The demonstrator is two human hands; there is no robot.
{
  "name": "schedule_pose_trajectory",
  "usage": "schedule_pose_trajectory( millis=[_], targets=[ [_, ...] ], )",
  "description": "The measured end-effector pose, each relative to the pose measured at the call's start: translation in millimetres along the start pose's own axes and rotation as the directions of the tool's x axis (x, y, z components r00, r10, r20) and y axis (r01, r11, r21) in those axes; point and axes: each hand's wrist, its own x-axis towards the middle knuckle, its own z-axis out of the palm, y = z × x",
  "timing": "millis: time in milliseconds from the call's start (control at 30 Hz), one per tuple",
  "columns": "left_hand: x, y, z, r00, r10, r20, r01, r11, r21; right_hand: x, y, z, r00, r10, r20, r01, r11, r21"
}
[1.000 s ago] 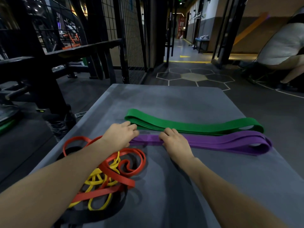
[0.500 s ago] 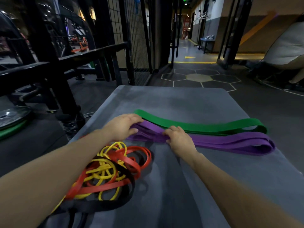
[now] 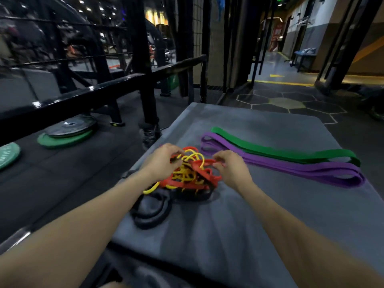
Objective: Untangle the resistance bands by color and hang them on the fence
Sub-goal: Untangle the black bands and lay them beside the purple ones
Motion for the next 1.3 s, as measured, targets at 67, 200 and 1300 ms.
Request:
schedule_pose_trajectory(
  millis=[67,200,1300],
  targets=[
    [-24.7,-7.1,-0.9,0.999,-0.033,-0.001,0.033,0.999,-0.004,-14.0,-17.4,12.4,0.999,-0.027,0.017,0.027,0.999,0.028],
    [-68.6,-22.5,-0.5,0.99,-0.114,-0.086,0.114,0.993,-0.009,-37.4,-43.2,36.0,0.998,-0.058,-0.027,0.06,0.995,0.074],
    [-109.3,-1.2,-23.6,0.943,0.131,-0.307,-0.269,0.841,-0.469,-55.0,-100.0,39.3,0.935,-0.351,-0.055,0.335,0.821,0.463]
  ],
)
